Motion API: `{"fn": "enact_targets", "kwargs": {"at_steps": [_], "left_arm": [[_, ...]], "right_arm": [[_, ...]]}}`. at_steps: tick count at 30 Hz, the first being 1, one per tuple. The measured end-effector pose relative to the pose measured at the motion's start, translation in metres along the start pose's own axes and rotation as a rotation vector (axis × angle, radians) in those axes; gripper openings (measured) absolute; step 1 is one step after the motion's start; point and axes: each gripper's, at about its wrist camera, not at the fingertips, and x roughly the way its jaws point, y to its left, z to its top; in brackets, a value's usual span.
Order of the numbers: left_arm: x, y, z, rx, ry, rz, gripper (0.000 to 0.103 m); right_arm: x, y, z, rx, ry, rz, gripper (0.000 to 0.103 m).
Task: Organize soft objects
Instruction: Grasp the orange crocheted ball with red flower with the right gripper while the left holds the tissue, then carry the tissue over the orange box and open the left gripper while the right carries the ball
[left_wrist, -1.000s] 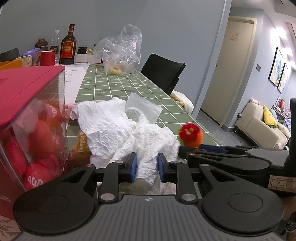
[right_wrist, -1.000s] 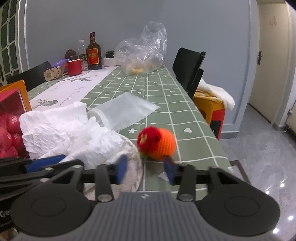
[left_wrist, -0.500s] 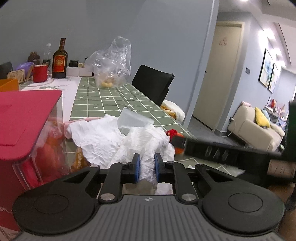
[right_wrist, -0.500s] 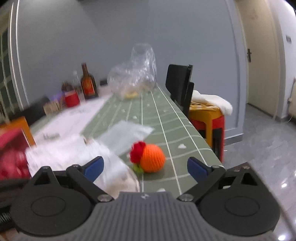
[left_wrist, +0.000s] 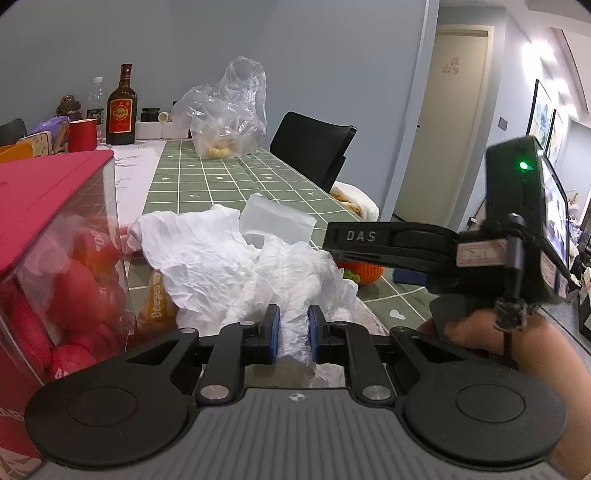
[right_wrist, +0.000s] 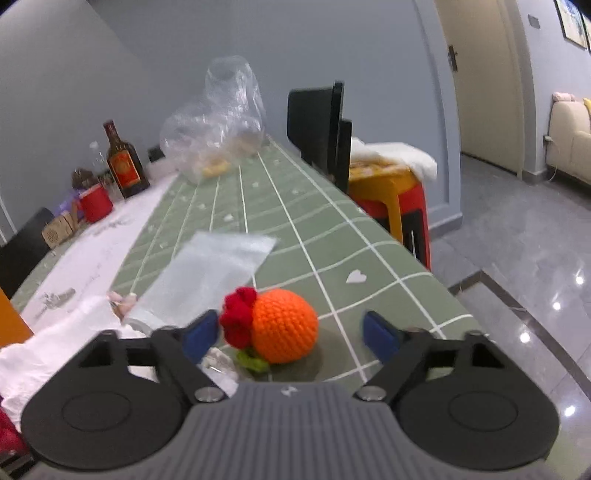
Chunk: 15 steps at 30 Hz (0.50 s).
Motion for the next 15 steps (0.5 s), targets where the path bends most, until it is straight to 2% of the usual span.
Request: {"fn": "enact_targets", "kwargs": {"at_steps": [2, 8, 10, 13, 15], "left_arm": [[-0.001, 0.000, 0.000, -0.001, 0.000, -0.001, 0.018], [0.000, 0.001, 0.001, 0.000, 0.000, -0.002, 0.018], [0.000, 0.001, 0.001, -0.004, 0.002, -0.002, 0.018], [-0.002, 0.001, 0.002, -0.008, 0.002, 0.001, 0.018], [-0.004, -0.006, 0.000, 0.025, -0.003, 0.043, 0.018]], "right_arm": [[-0.001, 0.001, -0.002, -0.015, 0.003, 0.007, 0.053], [-0.026, -0.005, -0.011, -0.066, -0.047, -0.009, 0.052], [-0.050, -0.008, -0.015, -0.077, -0.111, -0.029, 0.052], [-0.086, -0.010, -0.019, -0.094, -0.183, -0.010, 0.052], [-0.108, -0.012, -0.025, -0.077, -0.219, 0.006, 0.052]]}}
